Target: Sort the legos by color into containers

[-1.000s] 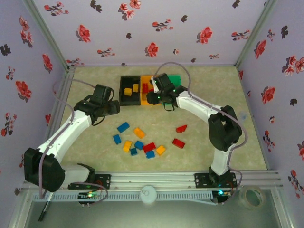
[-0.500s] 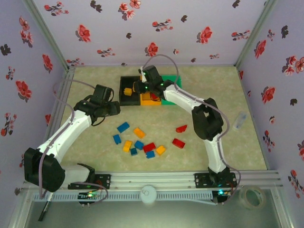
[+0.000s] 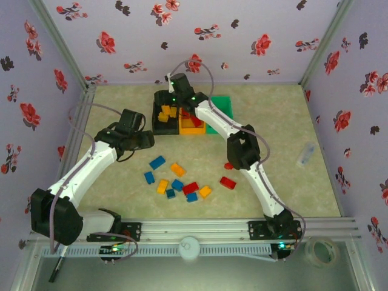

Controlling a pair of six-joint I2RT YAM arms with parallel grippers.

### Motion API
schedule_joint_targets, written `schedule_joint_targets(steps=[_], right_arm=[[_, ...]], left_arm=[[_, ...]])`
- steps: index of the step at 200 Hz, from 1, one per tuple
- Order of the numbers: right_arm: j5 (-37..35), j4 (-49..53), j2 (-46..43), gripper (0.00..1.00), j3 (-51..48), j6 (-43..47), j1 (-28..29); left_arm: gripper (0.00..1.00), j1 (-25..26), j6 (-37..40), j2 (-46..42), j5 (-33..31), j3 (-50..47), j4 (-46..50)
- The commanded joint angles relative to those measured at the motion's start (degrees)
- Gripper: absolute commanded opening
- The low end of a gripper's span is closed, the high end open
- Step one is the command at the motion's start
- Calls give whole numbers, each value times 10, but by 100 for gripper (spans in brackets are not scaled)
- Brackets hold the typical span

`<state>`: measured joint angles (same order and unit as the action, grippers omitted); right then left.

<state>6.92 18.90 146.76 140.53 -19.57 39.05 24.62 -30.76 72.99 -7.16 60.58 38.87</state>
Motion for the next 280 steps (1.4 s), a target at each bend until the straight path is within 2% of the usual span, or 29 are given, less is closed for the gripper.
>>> schedule_joint_targets(steps=[1,42,100,133,166,212,245,280], right_arm=[[7,59,19,72,53,4,3],[4,27,-40,72,-34,6,3],[-15,-18,-194,72,-230,26,3],[-36,-19,-293,72,-354,47,-1],[-39,-19,-366,72,-448,51,-5],[-37,-25,-420,72,-536,39,-5],[-38,-31,-437,72,-572,29,-5],[-36,-34,-447,72,-600,20,-4]], left_arm=[[60,8,-9,0,8,-8,10],[60,13,-11,3,9,-15,10],[61,34,-27,24,19,-41,2],[61,53,-92,19,14,-92,-12],[61,98,-196,2,-46,-150,-20],[62,130,-266,-17,-59,-205,-25],[61,154,-279,1,-56,-214,-29],[58,157,-276,17,-57,-212,-36]])
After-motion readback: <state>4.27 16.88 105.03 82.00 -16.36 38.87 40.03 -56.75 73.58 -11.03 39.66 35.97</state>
